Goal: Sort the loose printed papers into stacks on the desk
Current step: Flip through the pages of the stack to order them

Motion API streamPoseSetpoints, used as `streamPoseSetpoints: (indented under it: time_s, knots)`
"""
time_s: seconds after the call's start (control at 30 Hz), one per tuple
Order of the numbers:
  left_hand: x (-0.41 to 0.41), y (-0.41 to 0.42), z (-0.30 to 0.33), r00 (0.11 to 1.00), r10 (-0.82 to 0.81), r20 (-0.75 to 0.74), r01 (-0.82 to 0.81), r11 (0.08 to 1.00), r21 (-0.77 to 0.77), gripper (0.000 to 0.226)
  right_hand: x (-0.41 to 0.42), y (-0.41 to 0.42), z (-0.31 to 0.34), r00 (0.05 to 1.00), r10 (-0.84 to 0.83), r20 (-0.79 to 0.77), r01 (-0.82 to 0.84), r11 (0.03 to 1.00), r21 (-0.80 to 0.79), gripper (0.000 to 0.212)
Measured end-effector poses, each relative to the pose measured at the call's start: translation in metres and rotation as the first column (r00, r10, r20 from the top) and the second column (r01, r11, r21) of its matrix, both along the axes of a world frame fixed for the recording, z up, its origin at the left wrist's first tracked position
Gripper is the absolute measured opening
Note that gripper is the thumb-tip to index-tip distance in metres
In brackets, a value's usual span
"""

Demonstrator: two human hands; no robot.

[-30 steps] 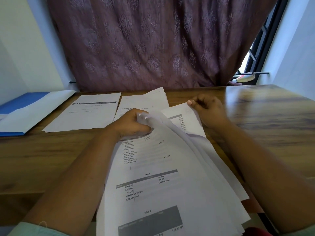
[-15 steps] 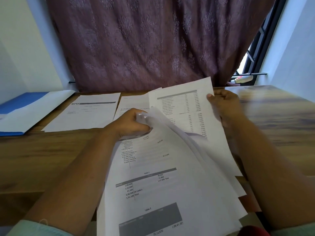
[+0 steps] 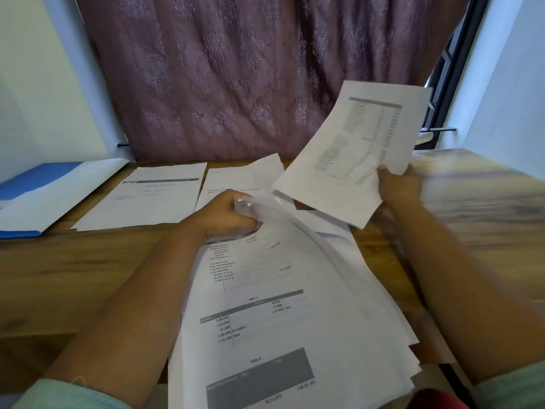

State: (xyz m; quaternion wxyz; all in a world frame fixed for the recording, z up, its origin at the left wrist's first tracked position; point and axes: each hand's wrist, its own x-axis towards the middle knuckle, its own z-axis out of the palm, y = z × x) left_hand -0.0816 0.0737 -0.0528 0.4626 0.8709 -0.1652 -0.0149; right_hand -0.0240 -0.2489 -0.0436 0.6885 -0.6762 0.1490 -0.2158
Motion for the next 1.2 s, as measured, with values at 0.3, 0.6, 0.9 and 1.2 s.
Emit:
streamPoseSetpoints:
  time_s: [0.3, 0.6, 0.9, 1.2]
  knots:
    - [-0.003, -0.003, 0.001, 1.000, 0.029, -0.013, -0.029, 1.000, -0.001, 0.035, -0.010, 0.007, -0.008, 0.946, 0.219, 0.240, -0.310, 0.384, 0.870, 0.035]
    - [-0.005, -0.004, 0.002, 0.999, 0.036, -0.010, -0.036, 0.999, -0.014, 0.067, -0.013, 0.015, -0.010, 0.906, 0.295, 0.303, -0.382, 0.265, 0.885, 0.022]
    - [-0.005, -0.004, 0.003, 0.998, 0.053, 0.033, -0.054, 0.998, 0.032, 0.053, -0.014, 0.015, -0.010, 0.895, 0.313, 0.318, -0.394, 0.222, 0.892, 0.028]
    - [-0.003, 0.003, 0.006, 0.997, -0.005, 0.074, 0.003, 1.000, 0.017, 0.037, -0.007, 0.011, -0.018, 0.889, 0.331, 0.316, -0.402, 0.236, 0.885, 0.047]
